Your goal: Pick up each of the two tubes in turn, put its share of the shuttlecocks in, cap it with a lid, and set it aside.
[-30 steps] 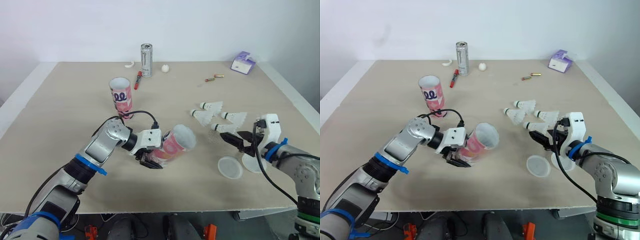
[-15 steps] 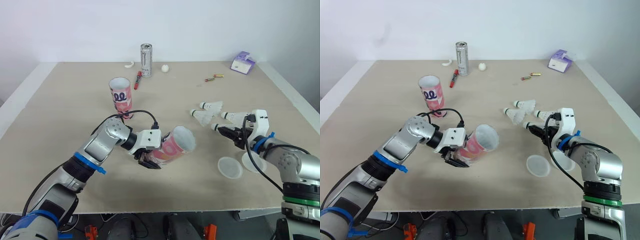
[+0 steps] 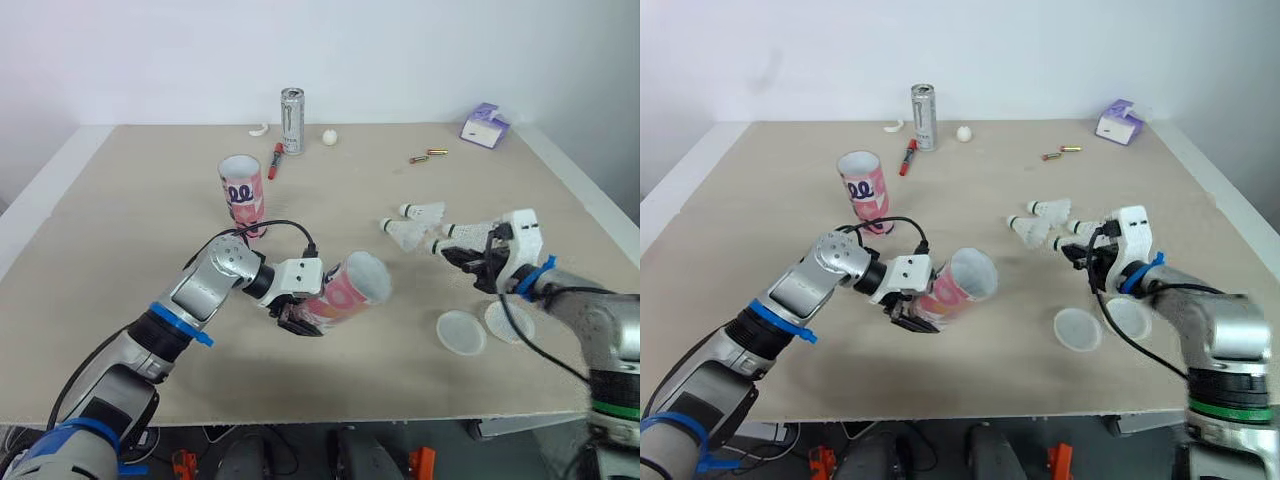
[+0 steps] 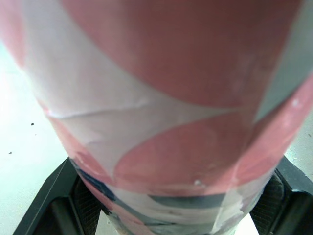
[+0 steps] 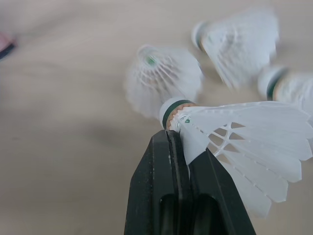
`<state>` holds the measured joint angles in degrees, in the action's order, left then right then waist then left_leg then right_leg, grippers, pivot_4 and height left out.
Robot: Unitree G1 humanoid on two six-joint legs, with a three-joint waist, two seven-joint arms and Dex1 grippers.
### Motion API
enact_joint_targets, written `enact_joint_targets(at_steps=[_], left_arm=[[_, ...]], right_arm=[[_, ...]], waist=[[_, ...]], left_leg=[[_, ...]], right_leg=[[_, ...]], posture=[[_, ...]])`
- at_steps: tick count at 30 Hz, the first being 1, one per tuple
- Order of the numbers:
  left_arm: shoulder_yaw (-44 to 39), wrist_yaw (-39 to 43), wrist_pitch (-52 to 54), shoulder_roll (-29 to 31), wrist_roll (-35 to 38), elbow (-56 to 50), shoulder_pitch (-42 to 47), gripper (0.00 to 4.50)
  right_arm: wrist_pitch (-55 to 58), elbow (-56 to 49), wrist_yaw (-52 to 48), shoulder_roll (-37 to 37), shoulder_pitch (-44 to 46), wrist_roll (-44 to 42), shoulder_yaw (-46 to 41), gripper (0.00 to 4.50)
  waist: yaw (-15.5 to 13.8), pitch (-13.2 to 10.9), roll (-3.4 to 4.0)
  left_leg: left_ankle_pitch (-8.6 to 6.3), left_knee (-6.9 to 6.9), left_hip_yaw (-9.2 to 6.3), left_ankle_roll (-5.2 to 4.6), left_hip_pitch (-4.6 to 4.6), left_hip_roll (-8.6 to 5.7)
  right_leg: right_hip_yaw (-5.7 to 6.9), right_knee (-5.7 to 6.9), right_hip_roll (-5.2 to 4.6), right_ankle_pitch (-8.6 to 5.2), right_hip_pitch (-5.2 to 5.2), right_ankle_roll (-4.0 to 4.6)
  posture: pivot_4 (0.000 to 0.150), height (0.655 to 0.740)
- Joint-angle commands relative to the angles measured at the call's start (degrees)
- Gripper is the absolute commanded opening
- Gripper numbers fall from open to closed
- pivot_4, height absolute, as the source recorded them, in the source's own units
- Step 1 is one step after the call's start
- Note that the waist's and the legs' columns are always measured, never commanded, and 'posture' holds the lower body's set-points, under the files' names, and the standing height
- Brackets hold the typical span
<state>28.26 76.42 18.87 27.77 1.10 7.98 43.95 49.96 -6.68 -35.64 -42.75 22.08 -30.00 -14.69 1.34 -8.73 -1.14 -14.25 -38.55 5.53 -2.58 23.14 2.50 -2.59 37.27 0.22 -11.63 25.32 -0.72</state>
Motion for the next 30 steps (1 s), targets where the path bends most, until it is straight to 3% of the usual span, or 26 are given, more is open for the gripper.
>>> enact_joint_targets(at_steps=[1,3,7,15,23,24,26,30], left_arm=[[-0.2,-0.3,1.2,1.6,-2.2,4.3,2.1,3.50],[0.1,0.1,1.2,1.5,-2.4,5.8,3.6,3.50],[0.5,-0.2,0.9,0.9,-3.2,8.6,5.8,3.50],[0.4,-2.1,1.3,-0.9,-4.2,9.8,6.6,3.50],[-0.2,-3.6,1.2,-1.0,-4.7,9.5,6.2,3.50],[-0.3,-3.9,1.4,-1.1,-4.6,9.4,6.1,3.50],[-0.5,-4.4,1.5,-1.3,-4.6,9.6,6.0,3.50],[-0.4,-5.1,1.3,-1.4,-4.7,9.9,6.0,3.50]], right_arm=[[-10.5,-17.6,-14.0,-16.0,3.4,2.2,0.6,0.07],[-18.9,-21.5,-21.1,-21.6,5.2,4.4,2.4,0.07],[-27.0,-24.6,-26.4,-23.7,8.1,6.0,6.2,0.07],[-38.4,-20.4,-29.3,-21.1,11.2,14.1,14.6,0.07],[-40.4,-18.1,-31.5,-18.1,13.8,15.1,17.6,0.07],[-39.8,-18.2,-31.7,-17.7,14.1,14.4,17.5,0.67],[-38.8,-18.5,-32.1,-17.2,14.5,12.9,17.1,0.97],[-37.1,-19.3,-32.9,-17.5,14.3,11.3,16.0,2.77]], waist=[[0.1,0.0,0.21],[0.2,0.1,-0.02],[0.2,0.0,-0.25],[0.0,0.0,-0.28],[-0.1,0.0,-0.32],[-0.1,0.0,-0.32],[-0.1,0.0,-0.32],[-0.1,0.0,-0.32]], left_leg=[[0.04,0.01,0.09,-0.07,-0.04,-0.05],[0.04,0.08,0.08,-0.08,-0.14,0.01],[0.03,0.11,0.03,-0.06,-0.21,0.15],[0.02,0.06,0.27,-0.05,-0.17,0.11],[0.02,0.02,0.31,-0.05,-0.14,0.04],[0.02,0.02,0.30,-0.05,-0.15,0.05],[0.02,0.02,0.30,-0.05,-0.14,0.05],[0.02,0.02,0.30,-0.05,-0.14,0.05]], right_leg=[[-0.15,0.01,0.02,-0.01,0.03,0.02],[-0.15,-0.01,0.11,-0.05,-0.03,0.09],[-0.19,-0.02,0.39,-0.13,-0.02,0.34],[-0.42,-0.02,0.23,-0.13,0.02,0.32],[-0.42,-0.02,0.14,-0.11,0.04,0.29],[-0.40,-0.02,0.15,-0.11,0.03,0.29],[-0.41,-0.02,0.15,-0.11,0.04,0.29],[-0.42,-0.02,0.14,-0.11,0.03,0.29]], posture=[[0.150,0.7400],[0.150,0.7400],[0.150,0.7400],[0.150,0.7400],[0.150,0.7400],[0.150,0.7400],[0.150,0.7400],[0.150,0.7400]])
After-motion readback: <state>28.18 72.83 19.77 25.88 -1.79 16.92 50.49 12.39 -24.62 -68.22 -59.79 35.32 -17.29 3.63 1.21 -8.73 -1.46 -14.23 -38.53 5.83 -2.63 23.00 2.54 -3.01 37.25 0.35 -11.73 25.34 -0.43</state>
